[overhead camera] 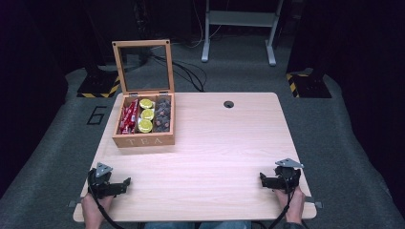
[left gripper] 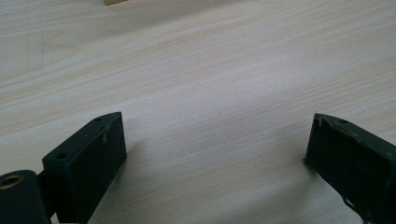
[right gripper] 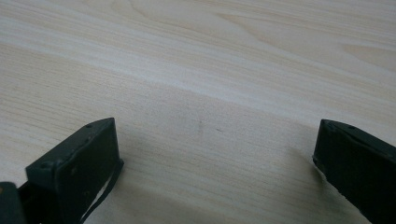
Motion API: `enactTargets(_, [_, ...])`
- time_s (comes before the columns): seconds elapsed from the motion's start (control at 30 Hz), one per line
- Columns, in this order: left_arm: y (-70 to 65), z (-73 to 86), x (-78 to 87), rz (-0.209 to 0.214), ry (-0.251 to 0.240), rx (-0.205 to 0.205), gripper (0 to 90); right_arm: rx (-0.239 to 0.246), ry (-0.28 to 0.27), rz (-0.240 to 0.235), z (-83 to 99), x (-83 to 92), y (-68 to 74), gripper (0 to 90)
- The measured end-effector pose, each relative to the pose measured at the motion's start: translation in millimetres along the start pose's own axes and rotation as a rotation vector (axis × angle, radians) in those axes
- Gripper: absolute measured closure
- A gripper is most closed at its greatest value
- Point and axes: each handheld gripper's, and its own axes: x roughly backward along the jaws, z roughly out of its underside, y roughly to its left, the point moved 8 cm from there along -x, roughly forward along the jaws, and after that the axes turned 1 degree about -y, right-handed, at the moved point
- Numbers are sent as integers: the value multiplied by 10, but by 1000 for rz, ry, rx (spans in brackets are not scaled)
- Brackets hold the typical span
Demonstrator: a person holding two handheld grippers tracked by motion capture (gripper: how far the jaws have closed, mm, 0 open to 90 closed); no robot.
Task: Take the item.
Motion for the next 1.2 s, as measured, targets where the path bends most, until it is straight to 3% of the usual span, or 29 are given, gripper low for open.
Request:
enactTargets(0.6, [13, -13, -6, -19, 11, 20, 46, -8, 1, -6, -15, -17, 3, 0])
enactTargets(0.73, [7, -26, -7, 0, 28, 30, 28, -6, 3, -8, -13, -18, 2, 0])
enactTargets(0.93, [-2, -133, 38, 10, 4, 31, 23, -9, 8, -14, -8, -16, 0, 0])
enactTargets(1.2, [-6, -356, 115, 20, -18, -1, 13, -12, 8, -15, -7, -16, -2, 0])
